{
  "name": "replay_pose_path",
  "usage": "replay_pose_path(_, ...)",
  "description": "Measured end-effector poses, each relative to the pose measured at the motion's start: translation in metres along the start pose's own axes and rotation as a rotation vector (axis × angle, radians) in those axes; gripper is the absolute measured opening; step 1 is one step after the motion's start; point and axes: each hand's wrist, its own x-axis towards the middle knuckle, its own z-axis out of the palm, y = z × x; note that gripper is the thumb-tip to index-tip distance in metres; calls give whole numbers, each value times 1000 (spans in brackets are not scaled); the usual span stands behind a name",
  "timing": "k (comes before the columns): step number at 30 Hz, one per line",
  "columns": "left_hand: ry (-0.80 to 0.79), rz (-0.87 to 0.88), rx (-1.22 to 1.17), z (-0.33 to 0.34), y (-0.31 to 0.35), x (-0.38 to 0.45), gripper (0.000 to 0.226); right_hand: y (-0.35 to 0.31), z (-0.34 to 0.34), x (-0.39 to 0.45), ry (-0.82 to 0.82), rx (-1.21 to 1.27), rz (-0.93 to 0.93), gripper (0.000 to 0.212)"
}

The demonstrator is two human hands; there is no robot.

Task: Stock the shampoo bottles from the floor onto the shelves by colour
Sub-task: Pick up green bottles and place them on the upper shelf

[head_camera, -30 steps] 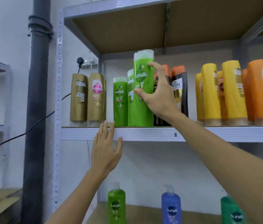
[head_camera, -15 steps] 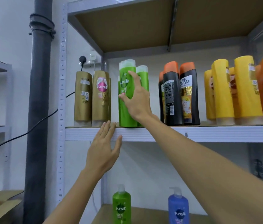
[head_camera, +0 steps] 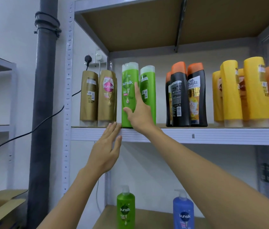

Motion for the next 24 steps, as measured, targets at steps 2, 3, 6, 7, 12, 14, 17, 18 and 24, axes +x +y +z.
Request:
replay_pose_path(2, -18, 10, 4, -2, -1, 0, 48, 1, 1, -4, -18, -25, 29, 94)
replay_pose_path(3, -23, 19, 3, -3, -2, -1, 49, 1, 2, -6, -25, -48, 32, 95)
replay_pose_path(6, -24, 23, -8, -4, -4, -1, 54, 4, 4, -12, -50, -78, 72, 96)
replay_pose_path(7, -24, 23, -9, -4, -4, -1, 53, 5, 5, -14, -58, -89, 89, 96)
replay_pose_path(12, -19, 13, -28, -4, -2, -1, 56, 7, 8, -18, -44, -163, 107, 95)
replay_pose_path(14, -29, 20, -26, -6, -2, -1, 52, 5, 9, -19, -42, -165, 112, 95)
replay_pose_path(17, -37, 31, -32, -7, -4, 0, 45, 7, 10, -23, -55, -174, 108, 97)
replay_pose_path(18, -37, 30, -42, -7, -4, 0, 44, 8, 9, -24, -60, -181, 103, 97)
replay_pose_path(24, -40, 31, -68, -8, -4, -2, 45, 8, 10, -23, -65, -222, 112, 94)
